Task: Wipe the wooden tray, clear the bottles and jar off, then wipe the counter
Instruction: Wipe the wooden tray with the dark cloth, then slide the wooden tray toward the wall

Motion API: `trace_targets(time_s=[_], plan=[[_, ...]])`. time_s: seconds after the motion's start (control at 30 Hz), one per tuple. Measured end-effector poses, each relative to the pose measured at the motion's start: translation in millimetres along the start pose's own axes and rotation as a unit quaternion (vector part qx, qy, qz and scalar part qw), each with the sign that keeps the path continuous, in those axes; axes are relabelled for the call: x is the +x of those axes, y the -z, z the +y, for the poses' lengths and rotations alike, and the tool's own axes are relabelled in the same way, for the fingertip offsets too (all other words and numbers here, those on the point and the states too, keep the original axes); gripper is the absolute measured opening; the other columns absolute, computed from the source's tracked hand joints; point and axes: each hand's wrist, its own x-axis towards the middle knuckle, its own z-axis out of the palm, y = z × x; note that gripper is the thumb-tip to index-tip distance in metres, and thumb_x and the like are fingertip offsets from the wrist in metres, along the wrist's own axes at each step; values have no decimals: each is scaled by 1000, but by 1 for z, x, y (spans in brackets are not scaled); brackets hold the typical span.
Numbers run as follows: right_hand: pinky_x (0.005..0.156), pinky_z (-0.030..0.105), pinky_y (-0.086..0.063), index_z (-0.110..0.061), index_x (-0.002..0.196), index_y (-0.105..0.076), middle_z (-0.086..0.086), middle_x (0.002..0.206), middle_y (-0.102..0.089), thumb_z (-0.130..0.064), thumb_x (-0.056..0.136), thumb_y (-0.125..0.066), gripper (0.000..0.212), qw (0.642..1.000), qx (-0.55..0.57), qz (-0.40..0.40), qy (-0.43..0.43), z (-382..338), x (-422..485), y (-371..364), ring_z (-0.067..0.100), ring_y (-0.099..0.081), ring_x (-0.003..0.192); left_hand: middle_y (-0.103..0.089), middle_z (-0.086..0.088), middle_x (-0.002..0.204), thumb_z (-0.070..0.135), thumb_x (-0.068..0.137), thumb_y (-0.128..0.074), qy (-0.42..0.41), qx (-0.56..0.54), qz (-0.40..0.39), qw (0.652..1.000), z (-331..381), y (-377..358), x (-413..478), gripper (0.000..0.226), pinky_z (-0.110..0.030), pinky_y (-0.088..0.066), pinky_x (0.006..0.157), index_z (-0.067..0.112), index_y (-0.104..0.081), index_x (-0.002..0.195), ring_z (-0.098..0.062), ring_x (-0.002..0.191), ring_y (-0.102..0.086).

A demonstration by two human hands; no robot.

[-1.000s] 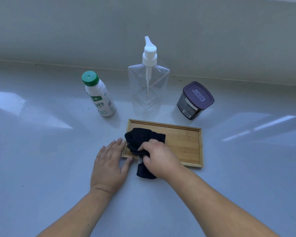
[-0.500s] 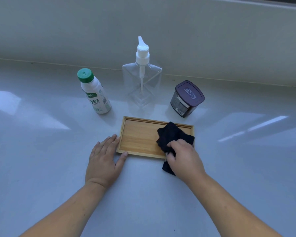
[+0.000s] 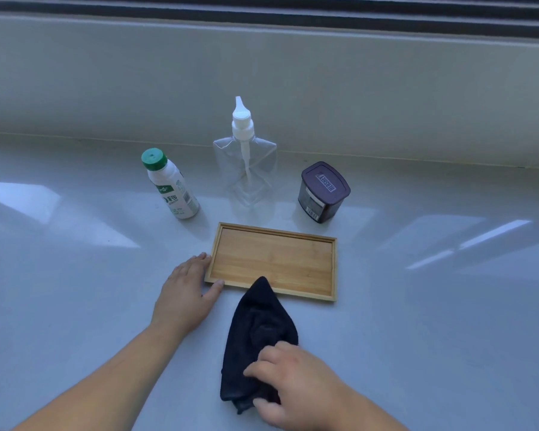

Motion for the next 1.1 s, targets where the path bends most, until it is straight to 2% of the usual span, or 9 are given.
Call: trace_targets(time_s=[0.1,0.17,0.33,0.43,0.53,0.7,0.8,0.9,1.1], plan=[[84,21,-43,-35,117,-66,-19,106,-60,-48,92,-53,31,977,18,173,-126,28,-3,36,5,-53,102,-57,1,144,51,95,-58,48,-4,6,999,14,7,6,59,-41,-41,109,19,-52,144,-22,136,-42],[94,21,-43,-35,123,-65,-19,116,-60,-50,94,-51,36,964,10,209,-162,37,-1,53,5,-52,113,-61,1,135,50,94,-58,74,-11,8,997,21,11,10,54,-41,-45,102,20,-56,139,-22,129,-46],[116,47,-30,-25,157,-23,9,156,-33,-63,77,-64,98,989,-110,-62,-81,8,30,18,33,-30,139,-61,0,130,44,93,-61,81,-7,13,997,27,13,13,51,-40,-46,96,17,-58,136,-22,123,-47],[85,39,-49,-20,122,-60,11,117,-58,-45,66,-77,64,977,-194,-77,-34,-16,34,-15,32,-54,104,-60,-3,130,42,93,-62,70,-4,7,997,28,11,11,51,-40,-46,97,15,-58,136,-25,122,-48],[60,25,-49,-34,91,-68,-5,86,-61,-49,53,-74,40,976,-217,-12,-3,-23,25,-33,18,-54,74,-61,-5,129,42,94,-62,60,-5,1,998,26,12,7,51,-42,-48,95,13,-58,136,-27,119,-50],[99,37,-49,-41,137,-52,-7,130,-57,-61,81,-60,60,983,-74,134,-101,3,10,-17,18,-54,117,-59,0,125,47,92,-60,84,-62,-29,994,21,17,17,54,-37,-48,87,17,-56,137,-21,112,-56],[113,35,-37,-31,146,-46,-8,144,-49,-55,90,-56,62,918,4,272,-287,29,7,15,16,-40,135,-59,3,125,52,94,-56,102,-108,-52,988,18,23,28,56,-35,-48,84,21,-54,141,-17,104,-58],[116,37,-31,-26,156,-35,-2,160,-38,-54,97,-55,69,821,213,302,-436,55,9,47,19,-33,146,-59,0,133,52,96,-52,126,-148,-86,977,21,27,38,59,-38,-50,87,21,-52,146,-17,106,-58],[111,33,-32,-30,150,-45,-9,152,-48,-58,97,-46,60,734,420,328,-422,68,20,71,8,-43,131,-60,5,128,50,86,-51,182,-239,-113,947,34,37,37,56,-33,-47,72,28,-60,136,0,84,-54]])
